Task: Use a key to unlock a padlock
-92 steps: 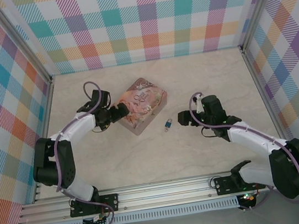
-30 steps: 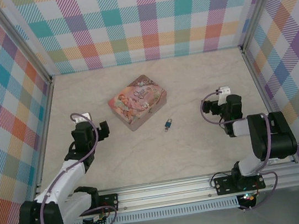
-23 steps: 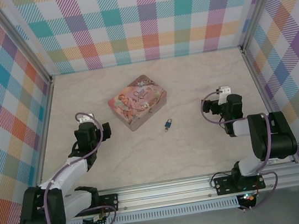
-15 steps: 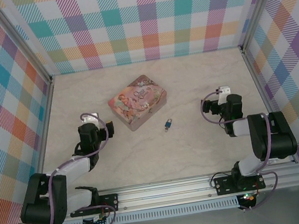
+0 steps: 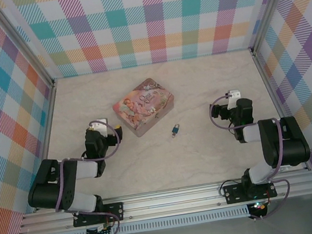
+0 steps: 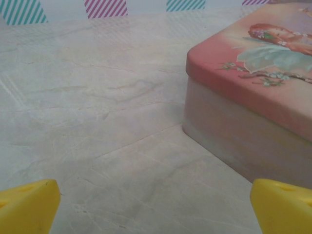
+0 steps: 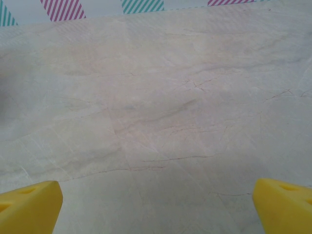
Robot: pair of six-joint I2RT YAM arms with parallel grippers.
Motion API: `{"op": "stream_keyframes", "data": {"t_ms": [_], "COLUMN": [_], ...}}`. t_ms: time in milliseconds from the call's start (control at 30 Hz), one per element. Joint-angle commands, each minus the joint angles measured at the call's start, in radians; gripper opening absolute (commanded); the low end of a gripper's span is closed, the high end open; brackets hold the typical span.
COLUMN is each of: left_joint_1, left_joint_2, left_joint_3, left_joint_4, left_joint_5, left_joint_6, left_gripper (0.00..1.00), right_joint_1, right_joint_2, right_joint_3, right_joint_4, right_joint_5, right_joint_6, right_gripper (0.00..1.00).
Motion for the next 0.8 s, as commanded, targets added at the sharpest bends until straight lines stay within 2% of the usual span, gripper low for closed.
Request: {"op": "stream_keyframes", "data": {"t_ms": [0, 133, 167, 200, 233, 767], "left_joint_1": [0.038, 0.055, 0.072, 0.115, 0.132, 0.129], "left_joint_2": [0.079, 0.076, 0.077, 0.085, 0.084, 0.083], "left_joint_3": [-0.004, 0.093, 0.147, 0.166, 0.161, 0.161], "left_joint_4": [0.156, -0.031, -0.135, -0.157, -0.150, -0.149], "left_joint_5": [0.040, 0.018, 0.015, 0.057, 0.082, 0.077], "left_joint_6": [-0.009, -0.043, -0.064, -0.105, -0.115, -0.110], "left_gripper": [1.00, 1.00, 1.00, 1.00, 1.00, 1.00], "right_joint_1": [0.001, 0.000, 0.000, 0.001, 0.000, 0.003], "right_joint_2": [-0.004, -0.003, -0.003, -0.002, -0.003, -0.004], "right_joint_3": [0.013, 0.015, 0.015, 0.015, 0.015, 0.015], "right_joint_4": [0.023, 0.022, 0.022, 0.021, 0.020, 0.020], "right_joint_5": [-0.020, -0.020, -0.020, -0.020, -0.020, -0.017], "right_joint_6": [0.008, 0.008, 0.008, 0.008, 0.008, 0.003], "right_gripper": [1.00, 1.00, 1.00, 1.00, 1.00, 1.00]}}
